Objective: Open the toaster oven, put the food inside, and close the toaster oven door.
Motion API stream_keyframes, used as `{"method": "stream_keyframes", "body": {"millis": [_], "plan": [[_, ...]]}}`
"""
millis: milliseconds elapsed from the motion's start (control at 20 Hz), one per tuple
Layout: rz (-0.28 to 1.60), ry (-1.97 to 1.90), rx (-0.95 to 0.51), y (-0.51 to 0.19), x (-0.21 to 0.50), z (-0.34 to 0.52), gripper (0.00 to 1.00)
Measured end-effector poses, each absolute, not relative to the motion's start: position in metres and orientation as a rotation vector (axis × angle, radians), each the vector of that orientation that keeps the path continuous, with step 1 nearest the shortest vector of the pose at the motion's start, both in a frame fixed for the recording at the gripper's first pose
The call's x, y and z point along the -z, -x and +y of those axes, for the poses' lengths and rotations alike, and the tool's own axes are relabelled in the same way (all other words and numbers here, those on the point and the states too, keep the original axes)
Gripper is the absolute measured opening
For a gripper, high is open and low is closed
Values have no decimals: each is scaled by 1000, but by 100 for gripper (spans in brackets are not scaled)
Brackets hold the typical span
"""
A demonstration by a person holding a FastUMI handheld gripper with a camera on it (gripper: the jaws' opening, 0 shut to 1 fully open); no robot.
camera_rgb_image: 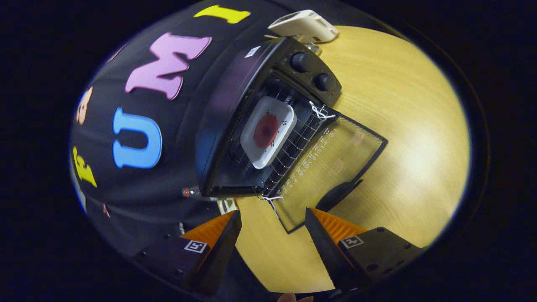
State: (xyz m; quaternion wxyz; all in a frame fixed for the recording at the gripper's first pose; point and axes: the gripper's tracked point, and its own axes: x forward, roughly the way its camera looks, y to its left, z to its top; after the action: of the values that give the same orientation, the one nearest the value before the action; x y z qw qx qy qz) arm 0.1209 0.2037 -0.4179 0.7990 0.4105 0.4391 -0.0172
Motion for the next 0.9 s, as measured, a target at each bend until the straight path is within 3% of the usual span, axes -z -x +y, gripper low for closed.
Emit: {"method": "stream_keyframes", "body": {"millis": [200, 500, 900], "plan": [[929, -426, -80, -88, 433, 194, 98], [982, -95, -85, -68, 484, 174, 99], [1058, -69, -56, -83, 531, 178, 99]]}}
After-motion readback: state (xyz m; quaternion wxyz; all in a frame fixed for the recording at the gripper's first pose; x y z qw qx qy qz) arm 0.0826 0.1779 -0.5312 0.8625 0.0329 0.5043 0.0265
